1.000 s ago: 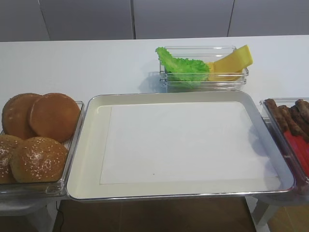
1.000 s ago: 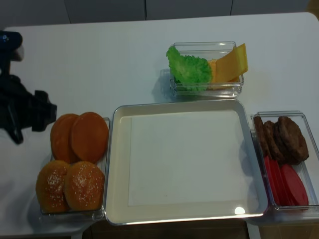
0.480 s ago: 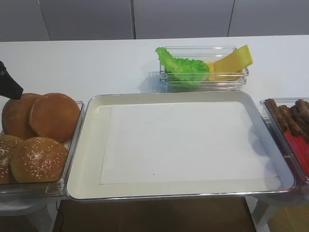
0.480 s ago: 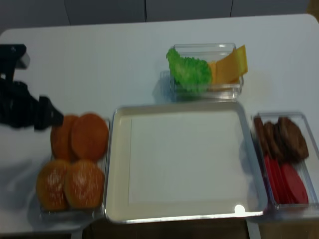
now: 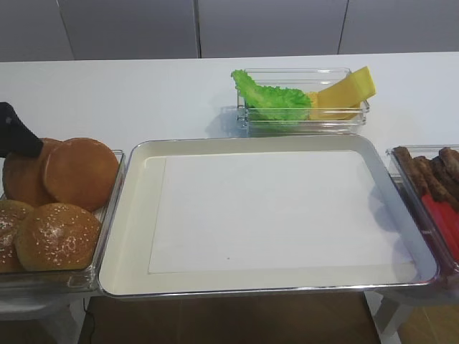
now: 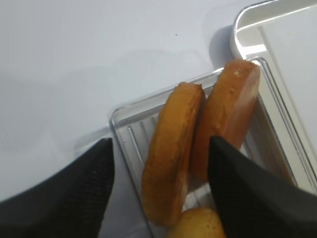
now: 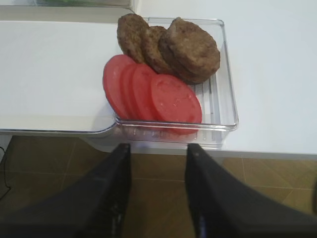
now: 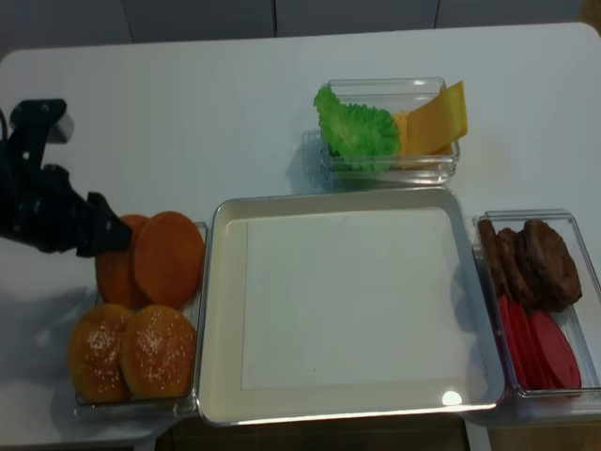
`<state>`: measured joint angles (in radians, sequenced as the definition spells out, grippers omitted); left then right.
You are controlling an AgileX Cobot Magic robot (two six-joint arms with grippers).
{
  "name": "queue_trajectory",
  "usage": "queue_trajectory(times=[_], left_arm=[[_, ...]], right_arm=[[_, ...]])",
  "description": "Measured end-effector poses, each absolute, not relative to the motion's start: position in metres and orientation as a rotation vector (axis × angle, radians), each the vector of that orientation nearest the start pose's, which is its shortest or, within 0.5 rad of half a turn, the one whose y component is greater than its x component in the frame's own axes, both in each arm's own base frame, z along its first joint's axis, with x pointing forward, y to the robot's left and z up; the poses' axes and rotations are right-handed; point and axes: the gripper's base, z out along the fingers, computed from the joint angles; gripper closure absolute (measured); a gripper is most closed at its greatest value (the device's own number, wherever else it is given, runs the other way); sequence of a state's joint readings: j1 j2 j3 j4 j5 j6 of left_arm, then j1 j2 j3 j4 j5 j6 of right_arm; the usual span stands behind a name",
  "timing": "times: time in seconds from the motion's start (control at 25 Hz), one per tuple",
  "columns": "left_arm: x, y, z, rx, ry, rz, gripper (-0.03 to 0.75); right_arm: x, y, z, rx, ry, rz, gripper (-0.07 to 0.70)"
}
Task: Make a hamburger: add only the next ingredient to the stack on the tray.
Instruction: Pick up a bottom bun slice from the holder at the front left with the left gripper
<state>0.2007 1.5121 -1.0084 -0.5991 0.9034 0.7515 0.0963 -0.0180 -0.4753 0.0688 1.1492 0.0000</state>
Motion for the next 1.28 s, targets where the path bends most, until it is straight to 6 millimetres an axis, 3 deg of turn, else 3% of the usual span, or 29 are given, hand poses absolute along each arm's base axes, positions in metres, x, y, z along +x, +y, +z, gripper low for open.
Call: queue_trajectory(times=[0.16,0.52,0.92,1.28], left_arm=[[0.29,0.018,0.249,0.311,2.632,-0.471,0.36],[0.29,0.017,0.249,0.355,2.627,-0.47,0.554],[0.289,0.016,0.255,0.426,2.626,-0.491,0.57],[0.284,0.014,0.304,0.463,2.486,-0.407,0.571]], right_arm=[[-0.009,0.005,0.264,-0.11,2.138,0.14,0.353],[-0.009,0.005,0.264,-0.11,2.138,0.14,0.353],[-0.009,0.005,0.264,-0.11,2.138,0.14,0.353],[-0.009,0.005,0.264,-0.11,2.138,0.14,0.353]])
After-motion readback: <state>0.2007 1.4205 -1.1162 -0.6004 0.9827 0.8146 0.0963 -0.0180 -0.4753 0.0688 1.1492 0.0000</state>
